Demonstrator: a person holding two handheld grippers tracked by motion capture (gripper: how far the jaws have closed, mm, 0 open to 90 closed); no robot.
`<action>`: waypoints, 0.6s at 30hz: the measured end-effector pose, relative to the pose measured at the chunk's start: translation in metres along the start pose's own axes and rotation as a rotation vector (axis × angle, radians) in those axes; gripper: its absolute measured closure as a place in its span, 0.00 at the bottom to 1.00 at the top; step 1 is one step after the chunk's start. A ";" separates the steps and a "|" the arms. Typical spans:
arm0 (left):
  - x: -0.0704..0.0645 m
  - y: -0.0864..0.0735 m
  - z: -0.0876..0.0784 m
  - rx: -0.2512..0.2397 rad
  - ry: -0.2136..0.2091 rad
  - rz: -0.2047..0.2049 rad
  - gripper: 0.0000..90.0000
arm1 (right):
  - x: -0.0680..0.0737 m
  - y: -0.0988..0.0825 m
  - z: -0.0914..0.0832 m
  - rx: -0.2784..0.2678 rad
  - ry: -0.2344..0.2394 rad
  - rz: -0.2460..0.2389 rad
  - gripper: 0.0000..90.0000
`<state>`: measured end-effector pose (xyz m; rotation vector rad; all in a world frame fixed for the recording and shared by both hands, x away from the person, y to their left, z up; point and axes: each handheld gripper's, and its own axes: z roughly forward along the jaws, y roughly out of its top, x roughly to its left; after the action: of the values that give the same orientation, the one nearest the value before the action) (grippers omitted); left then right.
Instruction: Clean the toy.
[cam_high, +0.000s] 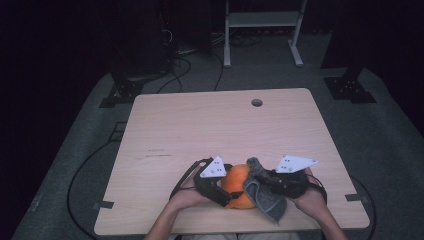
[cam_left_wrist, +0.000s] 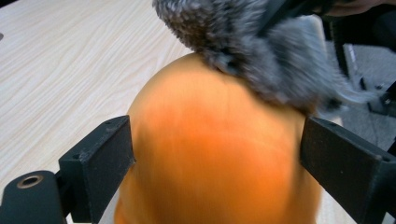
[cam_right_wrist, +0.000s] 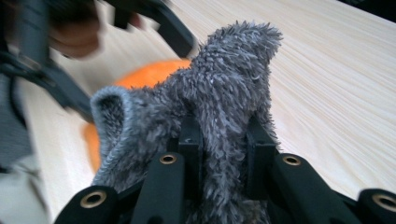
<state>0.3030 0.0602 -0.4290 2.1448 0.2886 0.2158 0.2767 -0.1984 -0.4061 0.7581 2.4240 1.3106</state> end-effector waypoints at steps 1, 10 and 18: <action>0.000 -0.002 0.000 0.004 0.004 -0.004 0.13 | 0.001 0.001 0.001 0.007 -0.002 -0.005 0.81; 0.005 -0.009 -0.004 0.030 -0.018 -0.019 0.22 | -0.021 -0.022 -0.001 0.030 -0.019 0.107 0.81; 0.004 -0.006 0.001 0.031 0.004 -0.028 0.15 | -0.009 -0.010 0.001 0.004 -0.032 0.046 0.80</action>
<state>0.3068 0.0639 -0.4341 2.1700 0.3261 0.2012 0.2811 -0.2073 -0.4153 0.8347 2.3981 1.3010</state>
